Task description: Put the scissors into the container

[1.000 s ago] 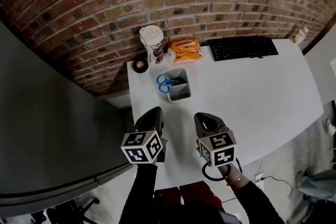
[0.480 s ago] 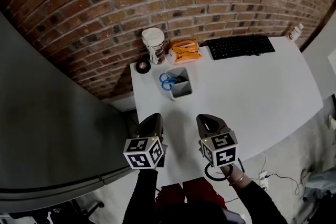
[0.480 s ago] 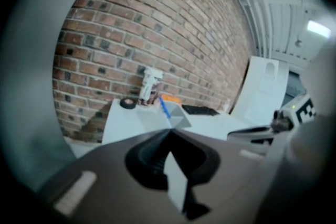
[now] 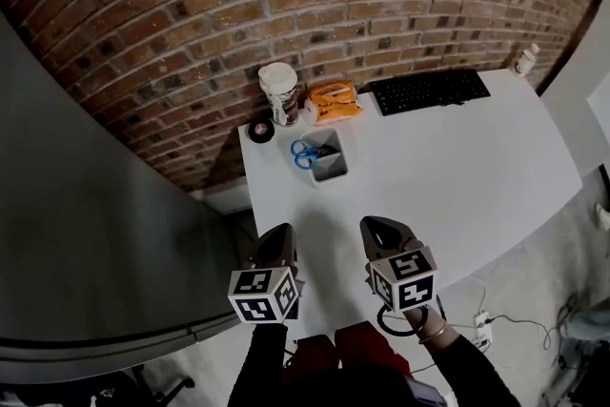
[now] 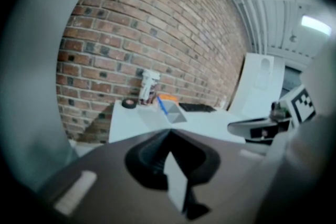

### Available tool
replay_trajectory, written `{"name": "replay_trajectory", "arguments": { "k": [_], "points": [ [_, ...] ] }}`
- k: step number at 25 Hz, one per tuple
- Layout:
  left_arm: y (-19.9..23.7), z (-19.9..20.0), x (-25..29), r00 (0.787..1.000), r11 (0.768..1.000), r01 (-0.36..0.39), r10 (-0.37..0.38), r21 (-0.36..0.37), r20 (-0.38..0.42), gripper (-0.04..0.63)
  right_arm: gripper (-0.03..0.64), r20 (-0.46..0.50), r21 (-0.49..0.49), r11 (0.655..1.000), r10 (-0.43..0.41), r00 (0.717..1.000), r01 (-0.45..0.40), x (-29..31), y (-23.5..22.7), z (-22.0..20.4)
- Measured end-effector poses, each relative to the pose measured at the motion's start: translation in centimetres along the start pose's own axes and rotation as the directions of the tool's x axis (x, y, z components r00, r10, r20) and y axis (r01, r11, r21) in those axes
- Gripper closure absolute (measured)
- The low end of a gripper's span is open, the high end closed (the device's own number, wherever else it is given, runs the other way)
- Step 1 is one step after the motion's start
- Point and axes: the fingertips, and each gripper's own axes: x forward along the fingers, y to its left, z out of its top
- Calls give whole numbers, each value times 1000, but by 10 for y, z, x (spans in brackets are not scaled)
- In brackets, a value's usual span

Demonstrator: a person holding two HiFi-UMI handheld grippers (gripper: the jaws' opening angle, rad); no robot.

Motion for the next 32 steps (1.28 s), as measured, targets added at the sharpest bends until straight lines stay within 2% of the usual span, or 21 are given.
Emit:
{"name": "replay_trajectory", "arguments": {
  "k": [20,32],
  "points": [
    [-3,-4,-69,999,1000,-5,4,15,37,594,609,76,3,1000,5,997,-5,-53,24,1],
    [-14,8,-98,997,998,19,-23,52,79,594,609,122,9,998,53,991,-54,-84,50,5]
  ]
}}
